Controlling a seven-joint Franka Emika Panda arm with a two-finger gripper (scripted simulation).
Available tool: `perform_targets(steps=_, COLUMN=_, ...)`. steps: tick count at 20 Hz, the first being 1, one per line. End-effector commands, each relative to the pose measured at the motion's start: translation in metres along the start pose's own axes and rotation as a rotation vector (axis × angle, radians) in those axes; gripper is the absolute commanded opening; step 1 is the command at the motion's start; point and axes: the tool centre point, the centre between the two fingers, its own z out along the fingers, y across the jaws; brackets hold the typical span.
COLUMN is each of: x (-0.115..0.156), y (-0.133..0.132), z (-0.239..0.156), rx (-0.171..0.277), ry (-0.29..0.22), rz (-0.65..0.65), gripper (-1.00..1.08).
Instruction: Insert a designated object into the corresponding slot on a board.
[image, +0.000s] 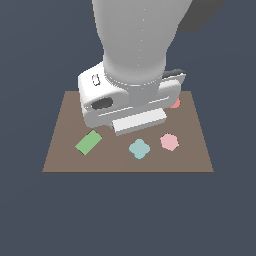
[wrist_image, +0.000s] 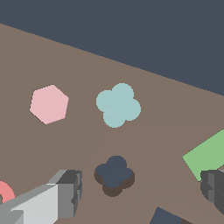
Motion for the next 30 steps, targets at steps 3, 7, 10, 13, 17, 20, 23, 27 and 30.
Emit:
perform_targets(steps=3, x=0.017, y=0.0, z=0.023, rx=0.006, ry=0.0, rz=-0.141, gripper=1.0)
perform_targets(steps=7, x=0.031, y=-0.002, z=0.04, rx=0.01, ry=-0.001, rz=-0.252, gripper=1.0)
perform_targets(steps=10, x=0.04, y=-0.005, z=0.05, rx=0.012, ry=-0.001, rz=-0.32, gripper=1.0)
perform_targets(steps=13, x=0.046, y=-0.007, z=0.059, rx=0.014, ry=-0.002, rz=-0.374, gripper=1.0)
perform_targets(steps=17, x=0.052, y=-0.009, z=0.066, rx=0.015, ry=-0.002, rz=-0.422, gripper=1.0)
perform_targets(steps=20, x=0.054, y=-0.01, z=0.069, rx=0.016, ry=-0.002, rz=-0.44, gripper=1.0)
perform_targets(steps=23, x=0.054, y=-0.011, z=0.069, rx=0.016, ry=-0.003, rz=-0.439, gripper=1.0)
perform_targets(steps=27, x=0.054, y=-0.011, z=0.075, rx=0.016, ry=-0.003, rz=-0.441, gripper=1.0)
perform_targets(steps=30, x=0.055, y=-0.012, z=0.086, rx=0.016, ry=-0.003, rz=-0.446, gripper=1.0)
